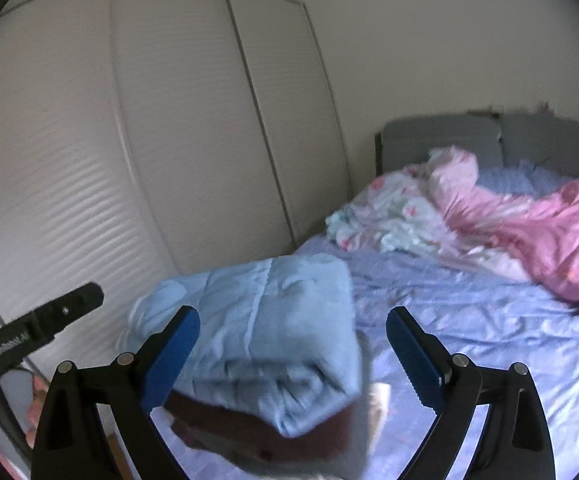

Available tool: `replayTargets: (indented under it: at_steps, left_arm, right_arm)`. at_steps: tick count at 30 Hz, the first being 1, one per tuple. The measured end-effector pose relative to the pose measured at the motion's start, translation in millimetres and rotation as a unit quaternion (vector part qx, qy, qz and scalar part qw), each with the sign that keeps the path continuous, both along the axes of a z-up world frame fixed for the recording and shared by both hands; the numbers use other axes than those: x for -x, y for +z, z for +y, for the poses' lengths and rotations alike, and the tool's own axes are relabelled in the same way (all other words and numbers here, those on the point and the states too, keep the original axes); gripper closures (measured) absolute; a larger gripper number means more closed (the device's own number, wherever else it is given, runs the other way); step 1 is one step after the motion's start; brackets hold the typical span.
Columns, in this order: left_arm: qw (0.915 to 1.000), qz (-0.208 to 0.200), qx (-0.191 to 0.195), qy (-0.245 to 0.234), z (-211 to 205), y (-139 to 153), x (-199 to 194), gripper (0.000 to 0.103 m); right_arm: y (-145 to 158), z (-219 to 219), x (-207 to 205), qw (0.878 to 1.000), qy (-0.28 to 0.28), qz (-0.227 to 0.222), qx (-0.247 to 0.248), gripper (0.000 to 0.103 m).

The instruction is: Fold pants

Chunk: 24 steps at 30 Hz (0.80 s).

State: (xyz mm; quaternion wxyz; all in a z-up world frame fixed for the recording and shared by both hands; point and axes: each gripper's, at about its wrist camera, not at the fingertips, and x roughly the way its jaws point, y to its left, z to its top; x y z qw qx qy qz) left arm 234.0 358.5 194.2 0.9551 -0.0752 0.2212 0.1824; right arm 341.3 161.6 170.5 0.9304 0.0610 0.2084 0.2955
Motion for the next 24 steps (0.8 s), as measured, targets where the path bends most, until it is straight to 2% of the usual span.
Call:
replayTargets:
  at_steps: [4,6,9,13,19,24]
  left_arm:
    - [0.9967,0.016,-0.076,-0.021,-51.2,-11.6,50.8,0.000]
    - [0.9956,0.018,-0.084,-0.037,-72.4,-22.6,72.7,0.000]
    - [0.9936,0.036,-0.085,-0.064,-101.3,-41.7,96.4,0.000]
    - [0.9900,0.029,-0.098,-0.098,-139.7,-59.3,120.2,0.000]
    - [0.9838,0.033,-0.077,-0.159,-189.4,-82.3,132.6,0.000]
    - [0.9822,0.042,-0.055,-0.175,-215.5,-96.0,135.0,0.000]
  right_arm:
    - [2.4,-54.5,57.6,0.999,-0.022,-0.034,0.013,0.003]
    - [-2.7,-82.8,85.3,0.999,-0.019,-0.038,0.014,0.001]
    - [-17.4,-117.0,118.8,0.999,-0.022,-0.028,0.022,0.001]
    - [-38.9,-156.3,149.7,0.999,-0.022,0.000,0.024,0.001]
    - [-66.2,-215.6,190.2,0.995,-0.085,0.009,0.045,0.001]
    - [-83.0,-240.2,199.6,0.992,-0.113,0.033,0.055,0.001]
